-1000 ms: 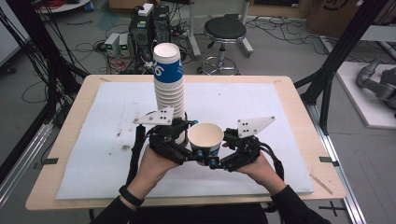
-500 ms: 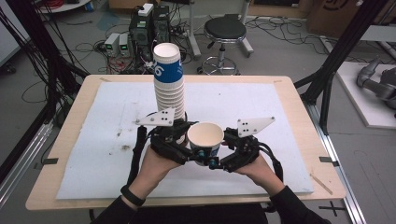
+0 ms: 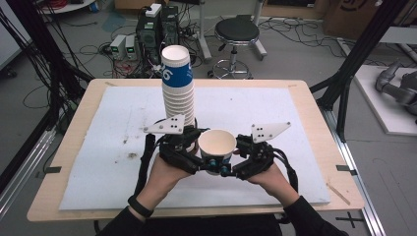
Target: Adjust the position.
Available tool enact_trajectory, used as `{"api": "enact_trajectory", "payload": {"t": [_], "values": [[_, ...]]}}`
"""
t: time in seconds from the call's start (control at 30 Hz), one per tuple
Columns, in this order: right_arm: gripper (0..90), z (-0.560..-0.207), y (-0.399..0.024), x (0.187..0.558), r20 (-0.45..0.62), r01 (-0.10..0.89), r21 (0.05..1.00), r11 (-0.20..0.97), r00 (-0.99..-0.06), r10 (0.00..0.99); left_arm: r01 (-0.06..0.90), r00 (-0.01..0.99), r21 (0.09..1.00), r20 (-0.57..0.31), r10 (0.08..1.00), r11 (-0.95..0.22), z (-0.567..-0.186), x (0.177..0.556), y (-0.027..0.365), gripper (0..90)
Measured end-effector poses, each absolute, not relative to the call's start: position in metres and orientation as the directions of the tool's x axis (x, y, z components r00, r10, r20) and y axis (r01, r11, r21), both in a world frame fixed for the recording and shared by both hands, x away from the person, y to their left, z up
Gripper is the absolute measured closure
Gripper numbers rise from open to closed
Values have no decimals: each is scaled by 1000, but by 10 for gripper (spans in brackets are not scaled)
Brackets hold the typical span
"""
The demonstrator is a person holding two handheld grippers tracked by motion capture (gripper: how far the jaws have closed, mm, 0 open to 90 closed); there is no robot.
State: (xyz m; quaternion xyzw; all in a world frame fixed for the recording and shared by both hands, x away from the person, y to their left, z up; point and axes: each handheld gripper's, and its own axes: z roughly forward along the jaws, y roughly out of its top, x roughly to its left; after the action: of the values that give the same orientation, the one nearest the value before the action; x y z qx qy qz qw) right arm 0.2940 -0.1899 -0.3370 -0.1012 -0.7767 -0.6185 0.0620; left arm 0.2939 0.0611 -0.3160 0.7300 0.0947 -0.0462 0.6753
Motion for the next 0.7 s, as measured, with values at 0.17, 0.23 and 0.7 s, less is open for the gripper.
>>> {"api": "enact_trajectory", "payload": {"t": [0.17, 0.23, 0.7], "values": [[256, -336, -191, 294, 215, 229, 950, 211, -973, 88, 195, 978, 979, -190, 86, -53, -314, 293, 64, 119], [257, -334, -195, 295, 205, 221, 955, 199, -974, 98, 185, 980, 981, -180, 90, -52, -312, 292, 68, 110], [257, -322, -213, 296, 191, 211, 967, 144, -972, 138, 178, 973, 978, -159, 167, -108, -326, 289, 73, 74]]}}
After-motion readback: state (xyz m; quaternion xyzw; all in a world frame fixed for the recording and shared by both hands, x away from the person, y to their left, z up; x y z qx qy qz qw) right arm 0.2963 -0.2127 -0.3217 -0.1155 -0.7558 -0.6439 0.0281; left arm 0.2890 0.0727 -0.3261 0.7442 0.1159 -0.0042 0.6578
